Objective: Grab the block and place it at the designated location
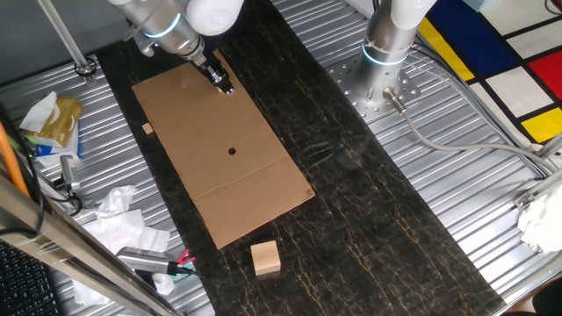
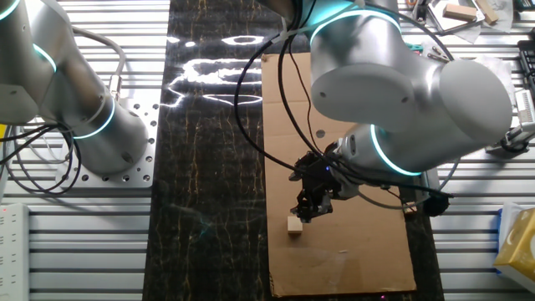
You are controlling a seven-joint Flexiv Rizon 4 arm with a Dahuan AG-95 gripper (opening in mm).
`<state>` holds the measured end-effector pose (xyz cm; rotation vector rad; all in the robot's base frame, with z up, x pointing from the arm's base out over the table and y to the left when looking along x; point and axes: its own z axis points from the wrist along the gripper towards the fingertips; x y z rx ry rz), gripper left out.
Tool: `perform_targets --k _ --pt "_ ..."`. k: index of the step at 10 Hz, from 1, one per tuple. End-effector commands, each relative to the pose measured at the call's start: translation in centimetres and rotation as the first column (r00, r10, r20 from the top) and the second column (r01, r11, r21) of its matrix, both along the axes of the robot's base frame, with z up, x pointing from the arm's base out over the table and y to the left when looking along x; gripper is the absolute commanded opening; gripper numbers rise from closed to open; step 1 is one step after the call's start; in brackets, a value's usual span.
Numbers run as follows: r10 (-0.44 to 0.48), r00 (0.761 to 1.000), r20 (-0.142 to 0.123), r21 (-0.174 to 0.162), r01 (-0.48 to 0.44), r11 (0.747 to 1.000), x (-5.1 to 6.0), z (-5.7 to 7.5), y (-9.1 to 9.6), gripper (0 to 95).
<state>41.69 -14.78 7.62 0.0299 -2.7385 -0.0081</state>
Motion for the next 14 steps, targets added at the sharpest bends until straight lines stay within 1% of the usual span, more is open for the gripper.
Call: perform_targets --k 1,5,6,8,9,10,11,13,14 --pt "0.017 1.000 0.001 0.016 -0.017 1.000 0.0 0.0 0.0 57.0" --pt "0.044 0.999 0.005 0.018 -0.044 0.999 0.0 0.0 0.0 57.0" --pt "0.046 0.999 0.010 0.019 -0.046 0.999 0.1 0.0 0.1 57.0" --pt "0.022 1.000 0.012 0.003 -0.022 1.000 0.2 -0.3 0.4 57.0" --pt "0.008 1.000 0.019 -0.023 -0.008 1.000 0.2 -0.2 0.3 57.0" --pt "-0.004 1.000 0.020 -0.040 0.005 0.999 0.2 -0.1 0.1 57.0" --pt "-0.015 1.000 0.020 -0.045 0.016 0.999 0.3 0.0 0.0 57.0" --pt "-0.012 1.000 0.023 -0.031 0.013 0.999 0.6 0.5 -0.7 57.0" --pt "-0.011 1.000 0.021 -0.039 0.012 0.999 0.8 0.8 -1.1 57.0"
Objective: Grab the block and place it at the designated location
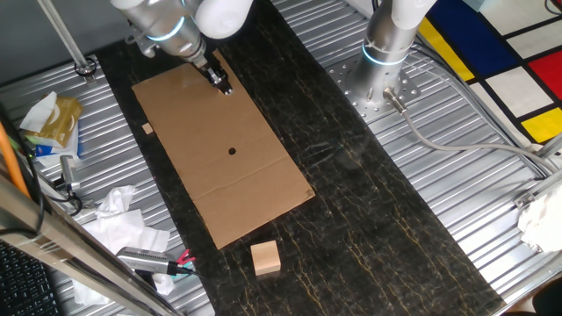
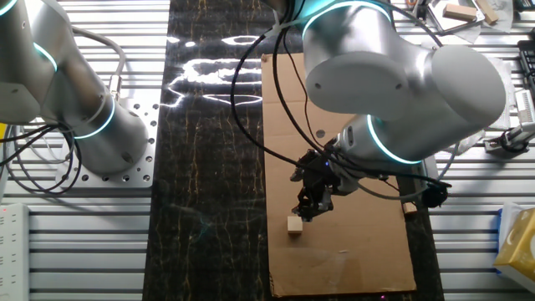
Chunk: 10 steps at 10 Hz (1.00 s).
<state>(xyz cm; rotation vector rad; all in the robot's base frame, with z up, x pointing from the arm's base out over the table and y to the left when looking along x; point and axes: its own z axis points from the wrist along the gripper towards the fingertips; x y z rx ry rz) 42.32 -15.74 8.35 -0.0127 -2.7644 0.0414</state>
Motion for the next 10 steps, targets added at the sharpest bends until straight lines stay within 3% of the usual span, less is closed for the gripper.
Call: perform_targets --k 1,10 --pt "0.009 1.000 -0.008 0.000 -0.009 1.000 0.2 0.1 -0.5 57.0" --pt "-0.026 1.000 -0.004 -0.009 0.026 1.000 1.0 0.3 -2.2 57.0"
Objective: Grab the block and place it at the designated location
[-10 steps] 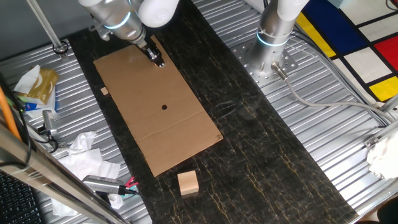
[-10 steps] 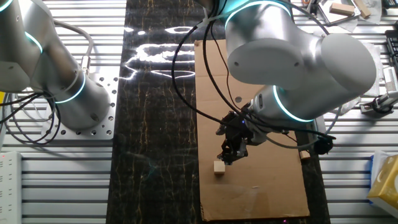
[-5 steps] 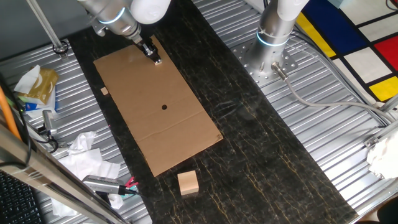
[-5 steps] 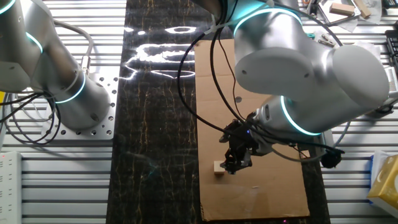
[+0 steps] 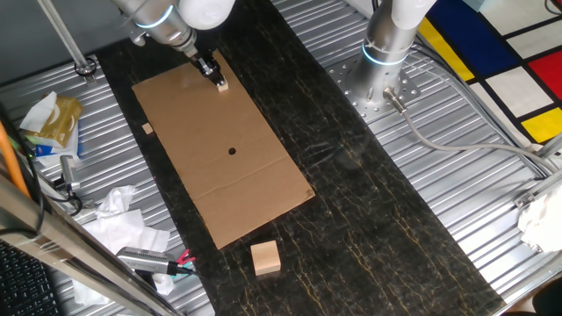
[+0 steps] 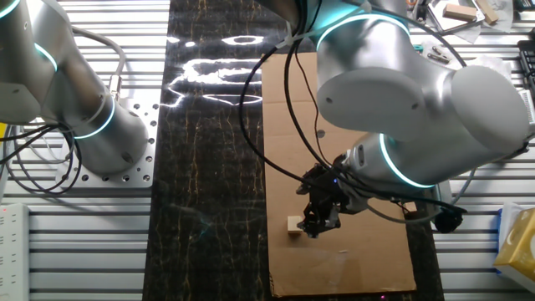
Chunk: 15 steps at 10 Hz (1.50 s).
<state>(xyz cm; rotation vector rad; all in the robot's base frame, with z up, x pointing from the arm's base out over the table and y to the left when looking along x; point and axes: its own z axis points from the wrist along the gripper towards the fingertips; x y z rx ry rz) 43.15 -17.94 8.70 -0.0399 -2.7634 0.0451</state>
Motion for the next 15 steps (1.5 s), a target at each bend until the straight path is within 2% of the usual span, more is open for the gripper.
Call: perform_targets --k 1,2,5,7,12,15 --pt "-0.016 1.000 -0.002 0.004 0.016 1.000 0.19 -0.15 -0.02 57.0" --pt "-0.019 1.000 0.009 0.004 0.019 1.000 0.20 -0.16 -0.02 57.0" --pt "-0.012 1.000 0.005 0.006 0.012 1.000 0.33 -0.21 -0.05 57.0" --pt "-0.002 1.000 0.014 0.008 0.002 1.000 0.34 -0.20 -0.05 57.0" --pt "0.002 1.000 0.004 0.006 -0.002 1.000 0.50 -0.25 -0.08 57.0" --pt "0.002 1.000 0.001 0.007 -0.002 1.000 1.06 -0.25 -0.16 57.0"
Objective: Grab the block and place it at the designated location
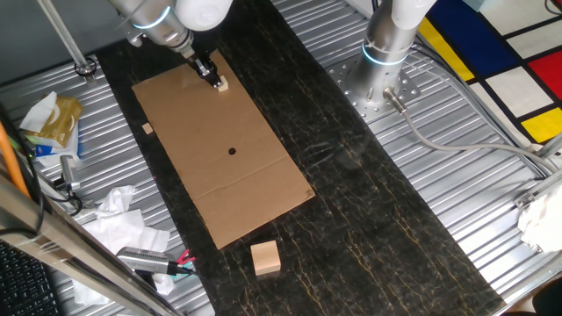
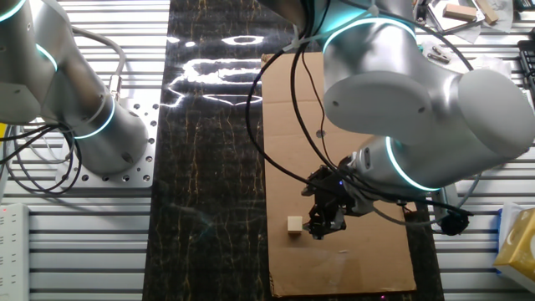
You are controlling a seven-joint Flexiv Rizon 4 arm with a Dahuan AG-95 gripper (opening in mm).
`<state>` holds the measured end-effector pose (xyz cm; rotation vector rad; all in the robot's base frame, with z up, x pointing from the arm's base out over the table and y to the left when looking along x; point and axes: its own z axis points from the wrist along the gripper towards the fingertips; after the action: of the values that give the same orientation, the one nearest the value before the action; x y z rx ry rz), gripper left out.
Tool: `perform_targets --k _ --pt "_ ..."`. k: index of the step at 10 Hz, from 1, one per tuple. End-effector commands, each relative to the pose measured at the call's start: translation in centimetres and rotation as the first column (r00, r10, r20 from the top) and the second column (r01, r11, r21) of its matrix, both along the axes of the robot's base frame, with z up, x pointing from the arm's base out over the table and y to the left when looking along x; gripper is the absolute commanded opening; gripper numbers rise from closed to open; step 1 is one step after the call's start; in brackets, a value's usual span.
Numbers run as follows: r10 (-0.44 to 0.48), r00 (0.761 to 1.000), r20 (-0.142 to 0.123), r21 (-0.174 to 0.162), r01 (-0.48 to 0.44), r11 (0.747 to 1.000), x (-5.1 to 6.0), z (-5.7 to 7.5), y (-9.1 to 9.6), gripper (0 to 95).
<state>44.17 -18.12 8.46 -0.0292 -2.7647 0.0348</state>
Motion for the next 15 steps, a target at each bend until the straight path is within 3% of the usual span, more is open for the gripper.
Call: perform_targets --k 1,12,13,15 --pt "-0.007 1.000 -0.001 -0.002 0.007 1.000 0.2 -0.2 0.0 57.0" --pt "-0.011 1.000 0.003 -0.003 0.011 1.000 0.7 -1.6 -0.5 57.0" --pt "-0.013 1.000 0.002 -0.002 0.013 1.000 0.7 -1.8 -0.5 38.0" --pt "-0.012 1.000 0.002 0.000 0.012 1.000 0.7 -2.1 -0.6 38.0"
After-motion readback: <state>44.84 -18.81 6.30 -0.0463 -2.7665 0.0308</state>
